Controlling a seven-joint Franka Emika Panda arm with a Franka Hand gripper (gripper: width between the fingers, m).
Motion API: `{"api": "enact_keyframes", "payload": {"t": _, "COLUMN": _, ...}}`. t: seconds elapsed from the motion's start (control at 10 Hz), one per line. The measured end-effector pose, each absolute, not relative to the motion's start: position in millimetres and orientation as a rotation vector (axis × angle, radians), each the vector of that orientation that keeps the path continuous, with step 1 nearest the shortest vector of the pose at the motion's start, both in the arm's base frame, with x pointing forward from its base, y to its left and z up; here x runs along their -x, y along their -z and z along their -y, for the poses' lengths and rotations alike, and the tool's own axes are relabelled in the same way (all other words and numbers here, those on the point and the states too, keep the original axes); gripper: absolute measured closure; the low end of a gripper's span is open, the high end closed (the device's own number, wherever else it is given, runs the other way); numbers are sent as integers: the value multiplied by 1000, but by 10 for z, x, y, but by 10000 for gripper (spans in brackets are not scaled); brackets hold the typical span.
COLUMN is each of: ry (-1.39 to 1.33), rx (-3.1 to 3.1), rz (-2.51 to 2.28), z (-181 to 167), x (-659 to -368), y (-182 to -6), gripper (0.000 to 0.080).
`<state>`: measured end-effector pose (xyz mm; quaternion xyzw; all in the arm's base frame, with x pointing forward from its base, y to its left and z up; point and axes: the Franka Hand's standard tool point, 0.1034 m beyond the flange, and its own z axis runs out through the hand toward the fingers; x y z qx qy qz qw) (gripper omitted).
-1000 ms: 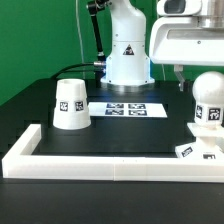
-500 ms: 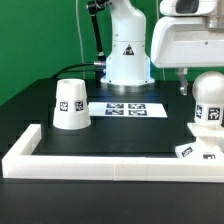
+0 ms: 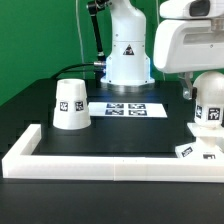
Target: Assemble lamp
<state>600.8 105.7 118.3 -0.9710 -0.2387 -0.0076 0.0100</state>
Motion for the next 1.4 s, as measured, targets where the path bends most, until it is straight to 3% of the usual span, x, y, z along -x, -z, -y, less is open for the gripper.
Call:
{"api": "enact_keyframes", "payload": {"t": 1.0, "ry": 11, "rx": 2743, "rz": 1557, "z": -1011, "x": -6012, "y": -1182, "gripper": 101}}
{"api": "enact_keyframes", "payload": {"t": 1.1, "ry": 11, "rx": 2744, "rz": 1556, "z": -1012, "x": -6014, "y": -1185, "gripper": 121}}
{"api": "enact_keyframes", "payload": {"t": 1.2, "ry": 10, "rx": 2745, "rz": 1554, "z": -1006, "x": -6012, "y": -1182, "gripper": 222}}
{"api": "enact_keyframes", "payload": {"t": 1.4, "ry": 10, "rx": 2746, "rz": 1551, "z": -1002, "x": -6013, "y": -1182, "gripper": 222}}
